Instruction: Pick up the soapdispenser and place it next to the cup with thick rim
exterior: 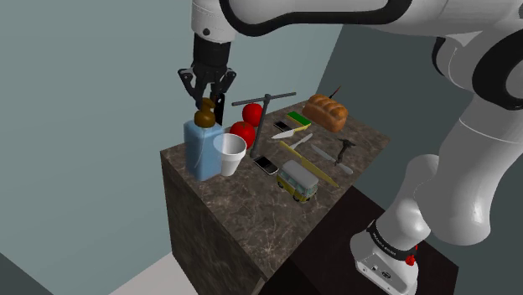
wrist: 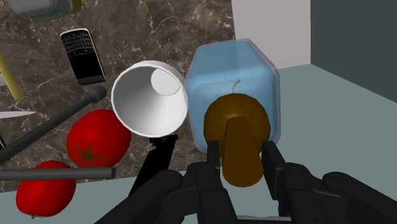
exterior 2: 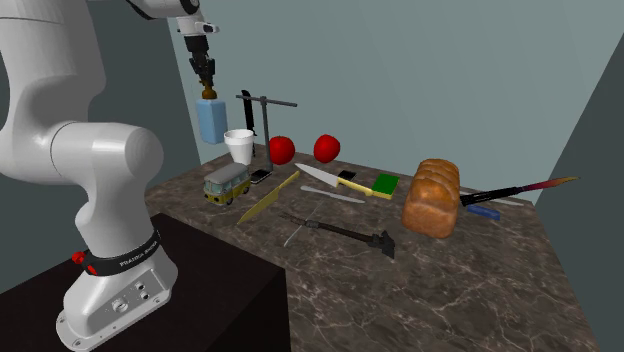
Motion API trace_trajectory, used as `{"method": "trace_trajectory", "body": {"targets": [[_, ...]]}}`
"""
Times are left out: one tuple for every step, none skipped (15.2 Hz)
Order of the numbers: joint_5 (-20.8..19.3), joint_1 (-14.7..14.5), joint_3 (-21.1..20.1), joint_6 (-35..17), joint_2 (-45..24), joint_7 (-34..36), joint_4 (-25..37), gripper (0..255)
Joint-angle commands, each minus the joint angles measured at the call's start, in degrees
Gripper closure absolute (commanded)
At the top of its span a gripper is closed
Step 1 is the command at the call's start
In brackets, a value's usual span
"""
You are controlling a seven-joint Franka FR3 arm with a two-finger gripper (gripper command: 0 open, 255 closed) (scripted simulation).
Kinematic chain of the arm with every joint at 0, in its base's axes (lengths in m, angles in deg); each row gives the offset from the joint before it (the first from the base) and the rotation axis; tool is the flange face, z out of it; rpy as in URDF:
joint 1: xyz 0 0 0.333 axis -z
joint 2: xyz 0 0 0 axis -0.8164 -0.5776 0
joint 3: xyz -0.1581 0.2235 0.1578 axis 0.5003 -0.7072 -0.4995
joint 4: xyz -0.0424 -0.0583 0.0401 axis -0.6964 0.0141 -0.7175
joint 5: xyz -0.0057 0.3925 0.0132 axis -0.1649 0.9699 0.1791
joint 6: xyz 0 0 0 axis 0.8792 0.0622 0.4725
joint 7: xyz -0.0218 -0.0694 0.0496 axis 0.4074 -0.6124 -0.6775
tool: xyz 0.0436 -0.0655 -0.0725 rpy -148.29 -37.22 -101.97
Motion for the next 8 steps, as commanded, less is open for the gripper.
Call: {"method": "trace_trajectory", "body": {"targets": [[0.0,0.0,0.0,-1.7,0.0,0.1,-1.6,255],[0.0,0.0,0.0,-2.4,0.0,0.1,-2.4,255],[-0.1,0.0,0.0,-3.2,0.0,0.2,-3.1,255],[-0.1,0.0,0.0,-4.0,-0.1,0.2,-3.8,255],[-0.1,0.0,0.0,-4.7,-0.1,0.3,-4.5,255],[-0.1,0.0,0.0,-5.4,-0.2,0.3,-5.2,255],[-0.1,0.1,0.0,-6.2,-0.3,0.4,-5.8,255],[-0.2,0.1,0.1,-6.9,-0.4,0.4,-6.5,255]]}}
